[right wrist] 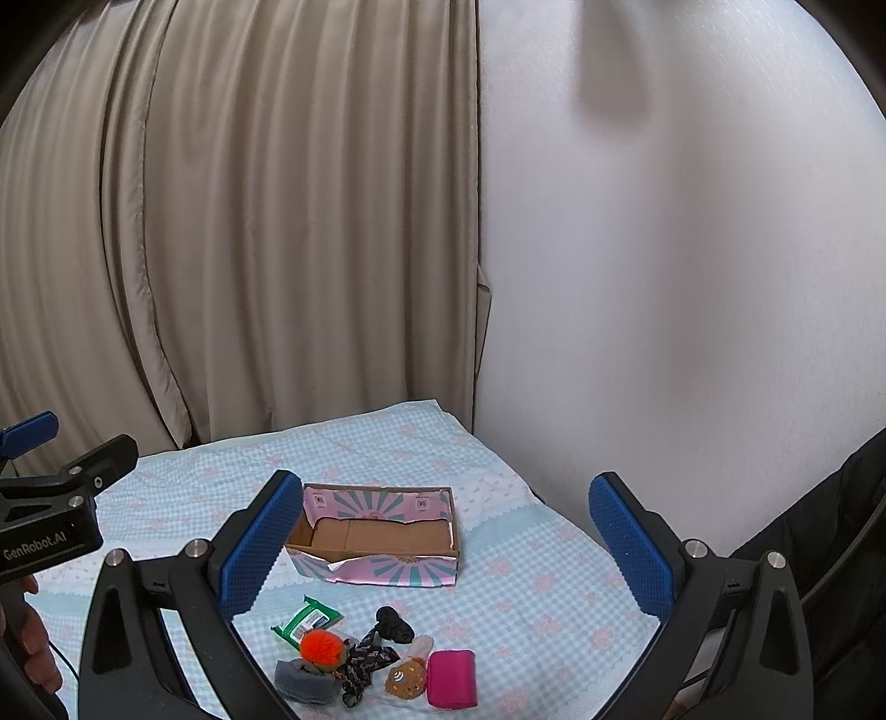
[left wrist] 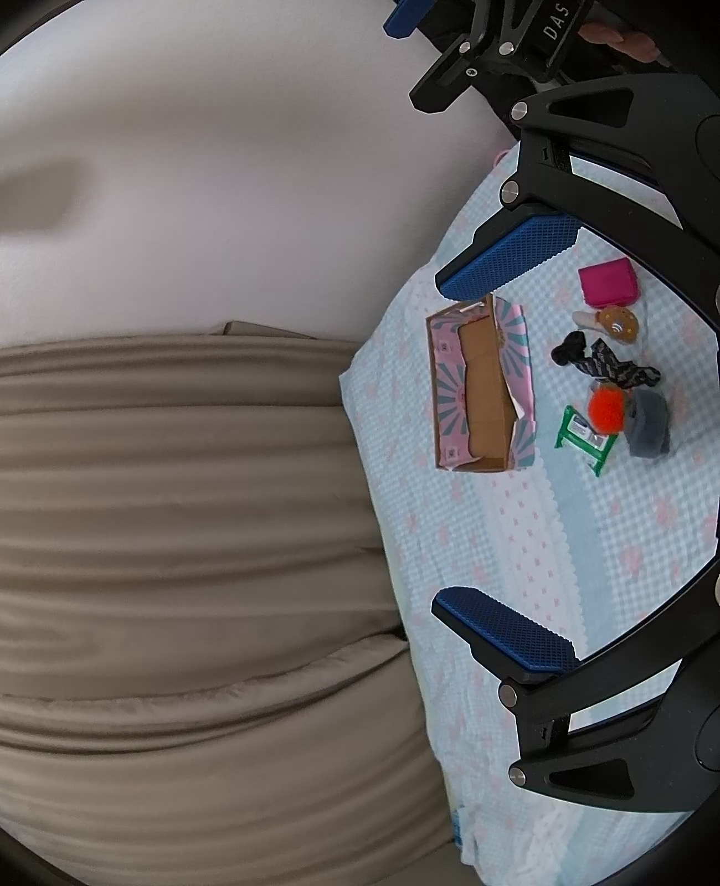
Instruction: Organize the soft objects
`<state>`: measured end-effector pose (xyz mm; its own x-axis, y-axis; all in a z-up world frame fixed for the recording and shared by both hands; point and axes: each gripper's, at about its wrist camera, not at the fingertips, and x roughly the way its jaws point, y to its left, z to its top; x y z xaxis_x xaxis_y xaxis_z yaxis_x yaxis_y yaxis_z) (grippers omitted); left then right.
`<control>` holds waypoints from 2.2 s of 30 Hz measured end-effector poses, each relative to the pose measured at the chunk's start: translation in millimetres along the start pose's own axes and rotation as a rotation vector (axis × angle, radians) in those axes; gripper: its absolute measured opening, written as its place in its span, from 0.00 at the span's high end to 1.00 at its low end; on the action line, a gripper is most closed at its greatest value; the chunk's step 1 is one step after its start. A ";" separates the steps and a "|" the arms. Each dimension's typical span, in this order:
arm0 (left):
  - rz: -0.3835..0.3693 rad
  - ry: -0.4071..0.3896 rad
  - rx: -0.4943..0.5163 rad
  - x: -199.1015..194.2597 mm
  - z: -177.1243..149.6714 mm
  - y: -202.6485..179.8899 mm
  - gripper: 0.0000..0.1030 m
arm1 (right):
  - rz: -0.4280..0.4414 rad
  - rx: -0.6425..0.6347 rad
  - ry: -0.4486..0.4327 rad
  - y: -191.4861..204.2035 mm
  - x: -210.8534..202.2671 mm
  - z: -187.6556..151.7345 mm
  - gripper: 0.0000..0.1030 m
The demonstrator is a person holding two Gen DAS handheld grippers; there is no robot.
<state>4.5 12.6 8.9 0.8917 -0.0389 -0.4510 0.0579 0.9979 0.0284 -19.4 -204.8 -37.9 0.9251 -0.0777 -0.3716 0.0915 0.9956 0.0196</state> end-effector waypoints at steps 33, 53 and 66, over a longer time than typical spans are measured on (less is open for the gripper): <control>-0.194 0.465 0.104 237.2 -303.1 -5.9 0.01 | -0.018 0.025 0.449 39.1 210.2 -264.8 0.14; -0.194 0.519 0.132 294.4 -358.9 -19.1 0.21 | -0.060 0.032 0.523 67.0 284.1 -346.9 0.38; -0.207 0.527 0.104 292.1 -352.4 -14.2 0.50 | -0.107 0.022 0.534 44.0 290.5 -351.6 0.62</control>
<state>105.9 5.2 -437.6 0.5147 -0.1756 -0.8392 0.2750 0.9609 -0.0325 123.8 -165.3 -471.3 0.5951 -0.1352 -0.7922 0.1874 0.9819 -0.0268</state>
